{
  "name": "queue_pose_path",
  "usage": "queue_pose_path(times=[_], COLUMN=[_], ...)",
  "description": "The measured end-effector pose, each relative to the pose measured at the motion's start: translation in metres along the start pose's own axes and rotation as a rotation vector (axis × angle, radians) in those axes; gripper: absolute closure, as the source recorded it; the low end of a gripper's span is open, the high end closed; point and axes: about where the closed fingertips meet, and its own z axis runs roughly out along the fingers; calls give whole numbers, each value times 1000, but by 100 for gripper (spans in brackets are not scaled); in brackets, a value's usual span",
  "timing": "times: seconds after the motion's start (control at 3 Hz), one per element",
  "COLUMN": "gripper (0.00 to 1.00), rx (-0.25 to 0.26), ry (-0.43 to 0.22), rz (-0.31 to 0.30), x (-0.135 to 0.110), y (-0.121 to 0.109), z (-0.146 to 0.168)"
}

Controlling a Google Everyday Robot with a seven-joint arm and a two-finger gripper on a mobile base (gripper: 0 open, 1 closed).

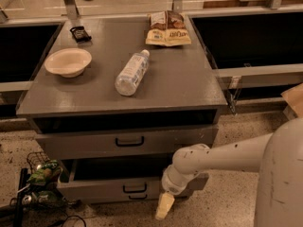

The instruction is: Open middle drawer

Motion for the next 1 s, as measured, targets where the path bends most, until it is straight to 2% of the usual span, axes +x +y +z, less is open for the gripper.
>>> queue_pose_path(times=[0.67,1.0], gripper=[0,0], rx=[-18,-63], ry=[-18,-47], rz=[-4,-21], x=[-3,-8], y=[4,18], z=[-5,-20])
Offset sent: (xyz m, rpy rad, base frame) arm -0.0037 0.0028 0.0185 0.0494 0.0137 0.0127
